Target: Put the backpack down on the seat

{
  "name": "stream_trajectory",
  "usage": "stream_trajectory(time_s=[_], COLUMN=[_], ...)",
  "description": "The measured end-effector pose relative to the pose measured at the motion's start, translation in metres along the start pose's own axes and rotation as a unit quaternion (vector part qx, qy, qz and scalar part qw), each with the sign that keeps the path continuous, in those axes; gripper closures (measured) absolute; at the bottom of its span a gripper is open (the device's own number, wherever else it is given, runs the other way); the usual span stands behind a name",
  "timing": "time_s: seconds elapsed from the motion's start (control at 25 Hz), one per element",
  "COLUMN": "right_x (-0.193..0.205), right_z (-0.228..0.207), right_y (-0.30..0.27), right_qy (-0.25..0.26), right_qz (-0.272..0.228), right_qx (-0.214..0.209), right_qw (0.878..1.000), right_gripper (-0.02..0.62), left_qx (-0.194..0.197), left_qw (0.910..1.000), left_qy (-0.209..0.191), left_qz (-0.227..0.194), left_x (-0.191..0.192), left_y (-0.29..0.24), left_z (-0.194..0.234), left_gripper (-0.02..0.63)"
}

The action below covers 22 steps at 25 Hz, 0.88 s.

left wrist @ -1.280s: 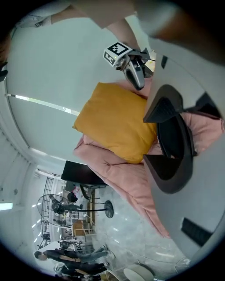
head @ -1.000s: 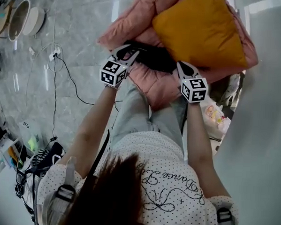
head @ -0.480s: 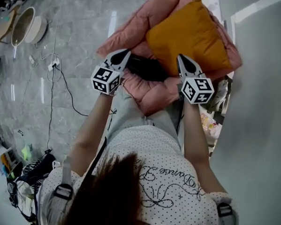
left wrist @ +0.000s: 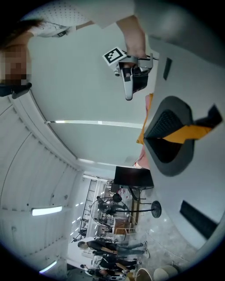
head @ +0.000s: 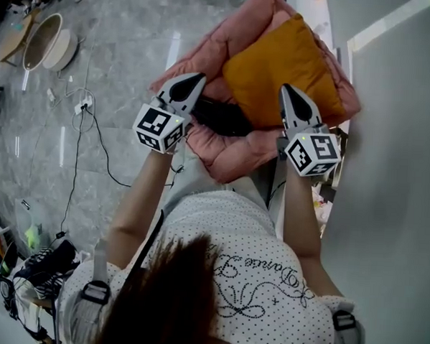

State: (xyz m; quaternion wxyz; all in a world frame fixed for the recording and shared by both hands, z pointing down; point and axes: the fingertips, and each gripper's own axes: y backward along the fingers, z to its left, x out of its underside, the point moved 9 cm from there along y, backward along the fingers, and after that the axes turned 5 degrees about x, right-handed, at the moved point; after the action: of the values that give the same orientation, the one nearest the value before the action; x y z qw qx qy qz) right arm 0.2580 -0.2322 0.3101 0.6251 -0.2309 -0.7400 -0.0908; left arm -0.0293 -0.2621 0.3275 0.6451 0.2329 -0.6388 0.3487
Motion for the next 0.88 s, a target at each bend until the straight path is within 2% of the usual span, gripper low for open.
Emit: stream_trajectory(time_s=[0.32, 0.52, 0.88], right_x=[-0.031, -0.040, -0.052], right_z=[0.018, 0.022, 0.024], right_y=[0.017, 0.014, 0.016], right_qy=[0.015, 0.036, 0.050], right_qz=[-0.028, -0.041, -0.048], right_qx=[0.006, 0.005, 0.012], right_qw=[0.999, 0.998, 0.998], right_gripper=[0.583, 0.583, 0.584], left_qx=[-0.007, 0.001, 0.002], left_qw=[0.9996, 0.9993, 0.9992], left_qy=[-0.005, -0.032, -0.022], left_qz=[-0.028, -0.019, -0.035], left_x=[-0.039, -0.044, -0.055], left_y=[0.006, 0.002, 0.000], left_z=[-0.019, -0.024, -0.032], left_gripper=[0.603, 0.603, 0.603])
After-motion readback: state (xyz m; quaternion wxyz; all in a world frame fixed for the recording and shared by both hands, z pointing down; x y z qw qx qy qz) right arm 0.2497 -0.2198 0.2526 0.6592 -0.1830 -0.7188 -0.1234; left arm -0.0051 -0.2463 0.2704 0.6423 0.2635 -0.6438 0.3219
